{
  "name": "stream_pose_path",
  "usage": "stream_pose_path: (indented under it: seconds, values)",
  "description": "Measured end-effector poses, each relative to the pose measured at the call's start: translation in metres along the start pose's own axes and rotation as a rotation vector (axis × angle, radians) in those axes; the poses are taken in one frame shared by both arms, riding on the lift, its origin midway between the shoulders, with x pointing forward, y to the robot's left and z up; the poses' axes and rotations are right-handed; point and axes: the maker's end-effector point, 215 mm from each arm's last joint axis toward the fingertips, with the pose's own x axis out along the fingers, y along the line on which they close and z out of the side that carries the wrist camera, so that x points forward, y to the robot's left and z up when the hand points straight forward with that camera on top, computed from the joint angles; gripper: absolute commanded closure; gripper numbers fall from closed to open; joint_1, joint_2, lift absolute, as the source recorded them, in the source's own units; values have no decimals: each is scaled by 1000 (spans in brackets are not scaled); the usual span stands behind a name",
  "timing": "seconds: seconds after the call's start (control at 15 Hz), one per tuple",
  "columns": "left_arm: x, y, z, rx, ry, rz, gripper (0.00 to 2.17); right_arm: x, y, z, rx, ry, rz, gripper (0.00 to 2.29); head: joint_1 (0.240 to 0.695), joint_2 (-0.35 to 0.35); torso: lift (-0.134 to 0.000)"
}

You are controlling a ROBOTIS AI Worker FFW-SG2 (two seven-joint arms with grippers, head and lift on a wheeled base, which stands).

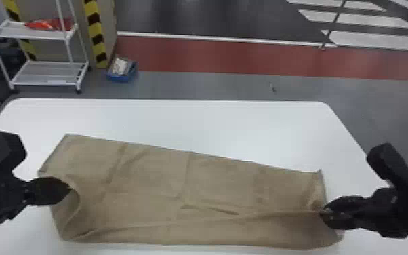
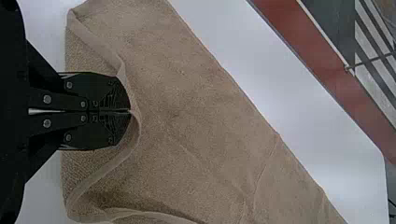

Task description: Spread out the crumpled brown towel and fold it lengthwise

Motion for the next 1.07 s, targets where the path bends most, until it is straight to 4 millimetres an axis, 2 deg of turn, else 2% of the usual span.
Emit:
stream_pose_path:
  seconds: [0.2,0.33,0.4,0.53,0.73,0.87,1.07]
  values:
    - [-1,0,-2,-2,3,1,1372,1,2,0,-2,2,3,856,695,-130,-124]
    - [-1,0,-3,-2,3,1,1372,2,2,0,-2,3,3,1254,695,-130,-124]
    - [-1,0,-3,-2,3,1,1372,1,2,-1,-4,3,2,1328,695,-129,-124]
    - [-2,2,-4,-2,3,5,1372,-2,-2,-2,-6,-1,-6,1328,695,-132,-124]
    - [-9,11,-4,-11,-4,23,1372,-23,-22,-3,3,-34,-48,1328,695,-147,-124]
    - [-15,22,3,-12,-22,40,1372,-38,-37,-2,3,-61,-78,1328,695,-165,-124]
    - [-21,37,21,-10,-50,62,1372,-49,-53,11,10,-101,-102,1328,695,-174,-124]
